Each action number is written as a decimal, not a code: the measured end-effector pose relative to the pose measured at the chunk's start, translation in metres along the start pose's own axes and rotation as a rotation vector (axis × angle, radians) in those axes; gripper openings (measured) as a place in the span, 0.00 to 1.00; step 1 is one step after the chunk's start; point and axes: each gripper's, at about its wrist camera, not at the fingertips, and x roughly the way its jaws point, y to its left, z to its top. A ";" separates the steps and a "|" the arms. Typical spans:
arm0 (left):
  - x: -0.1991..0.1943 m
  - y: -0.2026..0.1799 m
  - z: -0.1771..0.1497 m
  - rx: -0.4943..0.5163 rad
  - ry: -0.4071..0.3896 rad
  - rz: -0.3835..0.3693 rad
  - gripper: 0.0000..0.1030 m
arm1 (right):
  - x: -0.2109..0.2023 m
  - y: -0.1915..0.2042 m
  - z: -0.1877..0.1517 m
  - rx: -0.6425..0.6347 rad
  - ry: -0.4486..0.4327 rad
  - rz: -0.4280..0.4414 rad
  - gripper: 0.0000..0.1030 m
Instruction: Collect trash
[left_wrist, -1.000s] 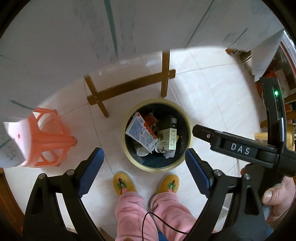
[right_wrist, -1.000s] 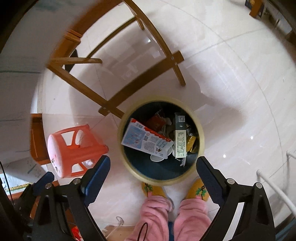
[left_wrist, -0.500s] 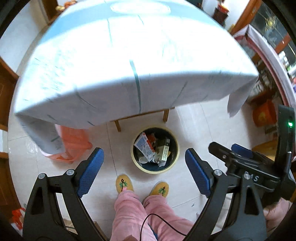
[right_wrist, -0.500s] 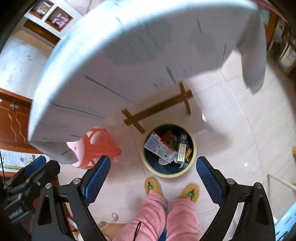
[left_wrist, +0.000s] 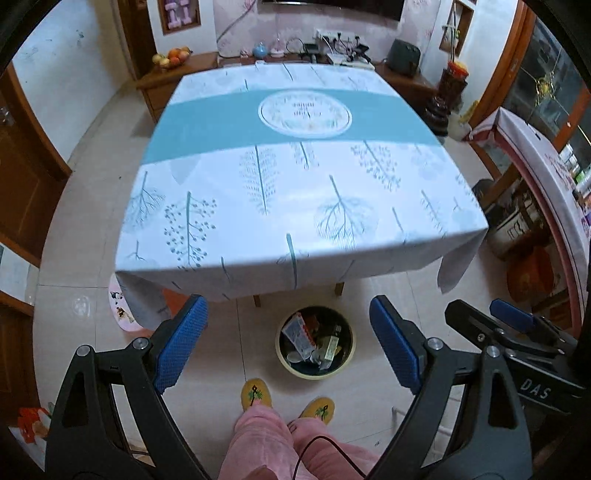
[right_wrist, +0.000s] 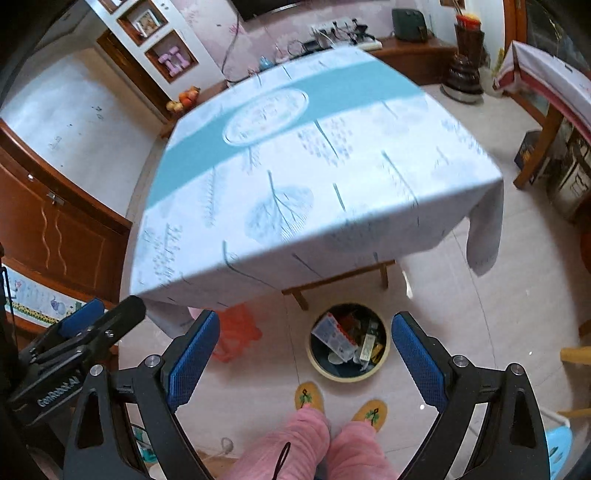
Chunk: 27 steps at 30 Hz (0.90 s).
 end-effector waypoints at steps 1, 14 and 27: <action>-0.007 -0.001 0.001 -0.004 -0.013 0.004 0.85 | -0.007 0.003 0.002 -0.008 -0.010 0.001 0.93; -0.034 0.000 0.007 -0.058 -0.078 0.029 0.85 | -0.042 0.028 0.009 -0.097 -0.100 -0.008 0.93; -0.033 -0.012 0.014 -0.054 -0.099 0.028 0.85 | -0.052 0.018 0.014 -0.097 -0.141 -0.026 0.93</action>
